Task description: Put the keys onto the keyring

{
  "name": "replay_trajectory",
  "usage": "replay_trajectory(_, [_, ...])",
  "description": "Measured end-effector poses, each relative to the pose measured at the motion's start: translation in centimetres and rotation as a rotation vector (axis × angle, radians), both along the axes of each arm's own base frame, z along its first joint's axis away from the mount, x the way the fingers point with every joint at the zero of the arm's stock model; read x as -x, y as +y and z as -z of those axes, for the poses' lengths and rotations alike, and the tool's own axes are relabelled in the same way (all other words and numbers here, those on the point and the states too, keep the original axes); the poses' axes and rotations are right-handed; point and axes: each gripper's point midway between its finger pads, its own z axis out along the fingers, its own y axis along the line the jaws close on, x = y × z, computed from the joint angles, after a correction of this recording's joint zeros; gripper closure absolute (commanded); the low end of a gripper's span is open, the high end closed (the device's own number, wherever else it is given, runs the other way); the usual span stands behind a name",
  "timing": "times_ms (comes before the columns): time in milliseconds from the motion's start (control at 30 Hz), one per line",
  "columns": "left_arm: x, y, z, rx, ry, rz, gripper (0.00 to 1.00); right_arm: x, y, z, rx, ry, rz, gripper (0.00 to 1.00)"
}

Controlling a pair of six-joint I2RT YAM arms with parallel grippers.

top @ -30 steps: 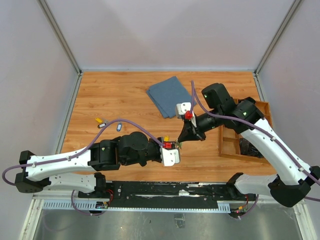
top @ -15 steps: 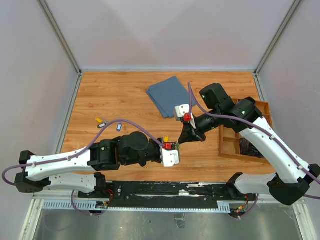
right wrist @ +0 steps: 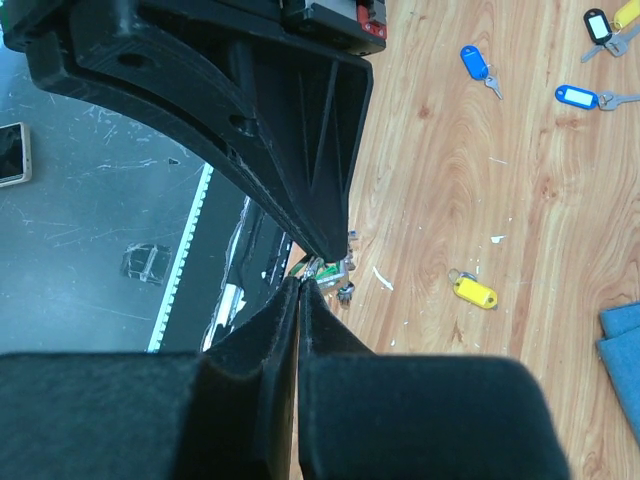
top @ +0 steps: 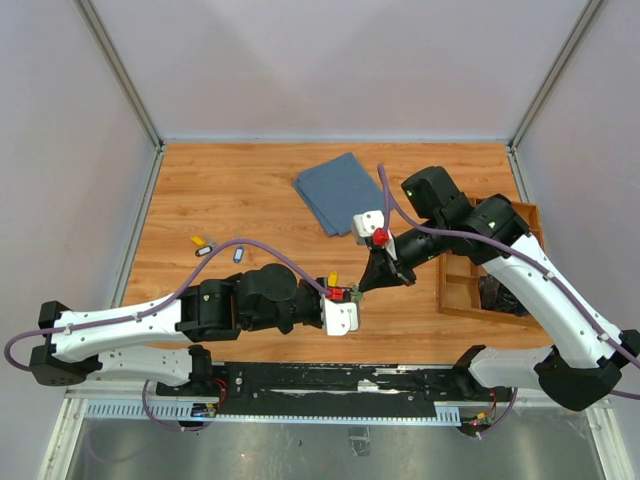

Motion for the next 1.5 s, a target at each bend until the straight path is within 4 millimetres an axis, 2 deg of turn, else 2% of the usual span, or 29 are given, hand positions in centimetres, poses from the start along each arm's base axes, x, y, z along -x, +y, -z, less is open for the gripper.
replay_trajectory(300, [0.0,0.1,0.3,-0.011,0.001,-0.001,1.0,0.4,-0.2,-0.1,0.008,0.015,-0.004,1.0])
replay_trajectory(567, [-0.9,0.4,0.3,-0.017,-0.015,-0.052,1.0,-0.7,-1.1,0.7,0.087,0.007,0.111,0.99])
replay_trajectory(767, [-1.8,0.9,0.1,-0.018,-0.035,-0.11,1.0,-0.4,-1.5,0.6,0.097,0.032,0.15,0.99])
replay_trajectory(1000, [-2.1,1.0,-0.1,-0.012,-0.042,-0.13,1.0,-0.1,-1.0,0.4,0.075,0.072,0.155,0.99])
replay_trajectory(1500, [-2.1,0.8,0.1,-0.016,-0.041,-0.127,1.0,-2.1,0.0,0.7,0.057,0.067,0.249,0.99])
